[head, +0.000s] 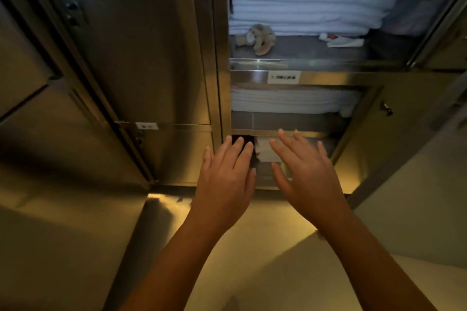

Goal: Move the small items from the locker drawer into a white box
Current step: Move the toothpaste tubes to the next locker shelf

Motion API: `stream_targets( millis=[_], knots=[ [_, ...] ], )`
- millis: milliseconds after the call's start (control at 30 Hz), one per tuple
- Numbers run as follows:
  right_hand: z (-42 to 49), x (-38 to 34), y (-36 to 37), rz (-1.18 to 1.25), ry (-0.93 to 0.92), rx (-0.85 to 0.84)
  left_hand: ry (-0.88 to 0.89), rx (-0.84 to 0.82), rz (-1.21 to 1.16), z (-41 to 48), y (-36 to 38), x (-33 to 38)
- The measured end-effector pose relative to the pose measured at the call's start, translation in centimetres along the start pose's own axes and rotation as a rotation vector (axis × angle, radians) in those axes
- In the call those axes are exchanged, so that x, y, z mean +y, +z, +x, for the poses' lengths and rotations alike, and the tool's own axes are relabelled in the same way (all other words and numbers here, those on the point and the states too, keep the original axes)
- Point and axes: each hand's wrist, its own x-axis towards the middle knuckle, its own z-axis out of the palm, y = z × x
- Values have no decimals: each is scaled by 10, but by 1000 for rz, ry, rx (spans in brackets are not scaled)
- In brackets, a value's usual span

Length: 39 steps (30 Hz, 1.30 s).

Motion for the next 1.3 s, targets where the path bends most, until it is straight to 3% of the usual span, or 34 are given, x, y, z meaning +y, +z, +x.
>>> stream_targets(
  millis=[367, 833, 1300],
  knots=[
    [80, 90, 26, -35, 112, 28, 88, -48, -62, 115, 73, -10],
    [243, 175, 66, -172, 294, 123, 328, -70, -143, 320, 154, -61],
    [305, 295, 76, -206, 408, 112, 430, -149, -194, 434, 244, -27]
  ],
)
